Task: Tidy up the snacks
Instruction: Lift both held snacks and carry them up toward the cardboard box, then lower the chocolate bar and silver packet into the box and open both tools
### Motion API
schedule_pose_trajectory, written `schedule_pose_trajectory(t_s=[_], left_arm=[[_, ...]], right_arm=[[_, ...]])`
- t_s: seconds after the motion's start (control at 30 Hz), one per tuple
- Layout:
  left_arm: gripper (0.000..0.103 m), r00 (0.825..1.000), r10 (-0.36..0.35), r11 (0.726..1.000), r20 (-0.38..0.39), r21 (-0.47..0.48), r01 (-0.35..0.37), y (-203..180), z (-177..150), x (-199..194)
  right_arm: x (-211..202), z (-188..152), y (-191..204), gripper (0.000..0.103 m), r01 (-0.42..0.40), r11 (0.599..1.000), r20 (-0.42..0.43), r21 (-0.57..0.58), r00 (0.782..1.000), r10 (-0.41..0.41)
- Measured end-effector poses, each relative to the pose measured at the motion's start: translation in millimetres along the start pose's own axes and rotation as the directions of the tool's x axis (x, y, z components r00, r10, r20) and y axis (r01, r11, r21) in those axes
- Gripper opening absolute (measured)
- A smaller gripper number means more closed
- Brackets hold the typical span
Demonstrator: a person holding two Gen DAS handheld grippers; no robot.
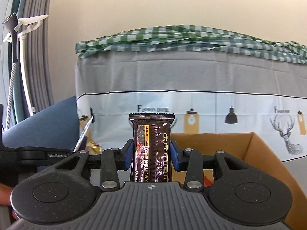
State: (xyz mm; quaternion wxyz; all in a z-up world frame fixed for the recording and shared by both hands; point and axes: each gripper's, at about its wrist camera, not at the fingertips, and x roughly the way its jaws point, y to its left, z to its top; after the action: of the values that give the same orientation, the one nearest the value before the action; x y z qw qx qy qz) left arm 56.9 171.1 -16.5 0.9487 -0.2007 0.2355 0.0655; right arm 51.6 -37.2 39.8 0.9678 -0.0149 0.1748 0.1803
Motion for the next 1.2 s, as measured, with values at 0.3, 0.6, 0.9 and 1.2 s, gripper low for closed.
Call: schedule_pose_trajectory(t_s=[0.3, 0.6, 0.9, 1.2], left_arm=[[0.018, 0.993, -0.086, 0.995, 0.081, 0.053, 0.082, -36.1, -3.5, -14.4], [0.018, 0.989, -0.121, 0.991, 0.084, 0.066, 0.115, -57.1, -8.0, -11.2], [0.018, 0.973, -0.197, 0.979, 0.122, 0.078, 0.189, -78.2, -9.3, -15.1], [0.018, 0.943, -0.300, 0.952, 0.141, 0.110, 0.287, -103.4, -14.8, -19.5]], right_arm=[[-6.1, -6.9, -31.7, 0.041, 0.073, 0.997, 0.017, -0.033, 0.997, -0.073], [-6.4, -12.4, -57.8, 0.041, 0.126, 0.991, 0.012, -0.034, 0.992, -0.126], [-10.4, -13.5, -67.5, 0.041, 0.154, 0.987, 0.018, -0.038, 0.988, -0.154], [-14.3, -16.1, -75.9, 0.041, 0.185, 0.982, 0.023, -0.044, 0.983, -0.184]])
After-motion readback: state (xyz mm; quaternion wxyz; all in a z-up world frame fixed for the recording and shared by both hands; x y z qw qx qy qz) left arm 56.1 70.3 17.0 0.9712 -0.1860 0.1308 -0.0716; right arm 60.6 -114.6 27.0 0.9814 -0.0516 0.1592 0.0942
